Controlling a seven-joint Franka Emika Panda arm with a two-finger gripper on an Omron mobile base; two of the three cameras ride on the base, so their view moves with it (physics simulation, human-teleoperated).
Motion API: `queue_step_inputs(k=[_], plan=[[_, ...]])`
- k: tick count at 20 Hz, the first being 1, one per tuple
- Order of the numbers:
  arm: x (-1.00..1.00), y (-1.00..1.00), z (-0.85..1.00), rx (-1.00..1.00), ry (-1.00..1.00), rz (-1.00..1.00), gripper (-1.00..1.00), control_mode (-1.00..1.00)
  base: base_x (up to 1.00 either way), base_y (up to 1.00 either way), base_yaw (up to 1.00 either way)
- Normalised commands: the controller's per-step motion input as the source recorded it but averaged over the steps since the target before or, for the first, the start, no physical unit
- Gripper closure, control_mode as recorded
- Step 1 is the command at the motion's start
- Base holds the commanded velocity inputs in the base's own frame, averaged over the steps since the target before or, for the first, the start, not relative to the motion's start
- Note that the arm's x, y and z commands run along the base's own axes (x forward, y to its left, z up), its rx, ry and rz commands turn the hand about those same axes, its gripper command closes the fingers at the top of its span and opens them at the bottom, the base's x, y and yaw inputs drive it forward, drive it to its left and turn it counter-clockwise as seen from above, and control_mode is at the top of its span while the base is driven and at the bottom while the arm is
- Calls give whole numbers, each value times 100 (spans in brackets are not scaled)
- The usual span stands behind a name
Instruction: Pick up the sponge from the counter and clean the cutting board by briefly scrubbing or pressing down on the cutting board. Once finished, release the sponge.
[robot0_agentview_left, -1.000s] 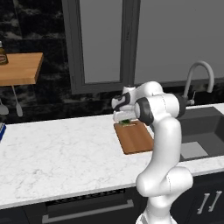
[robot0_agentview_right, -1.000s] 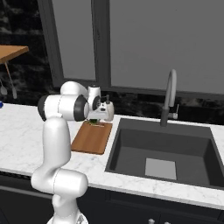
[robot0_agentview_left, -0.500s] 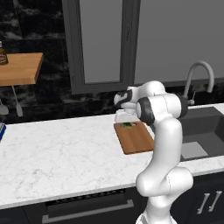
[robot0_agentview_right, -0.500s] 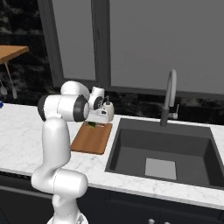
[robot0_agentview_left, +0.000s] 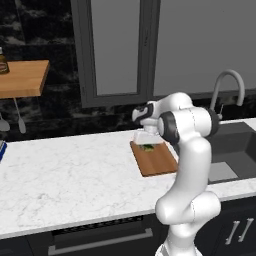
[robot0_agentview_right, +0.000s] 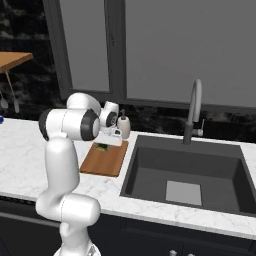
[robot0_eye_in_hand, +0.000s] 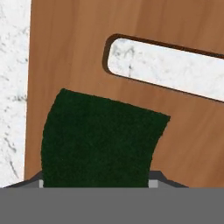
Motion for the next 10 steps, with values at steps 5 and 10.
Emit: queue_step_inputs(k=[5, 10], plan=[[-86, 0, -4, 0, 0, 4, 100, -100, 0, 0, 0], [-84, 0, 0, 0, 0, 3, 100, -100, 0, 0, 0]])
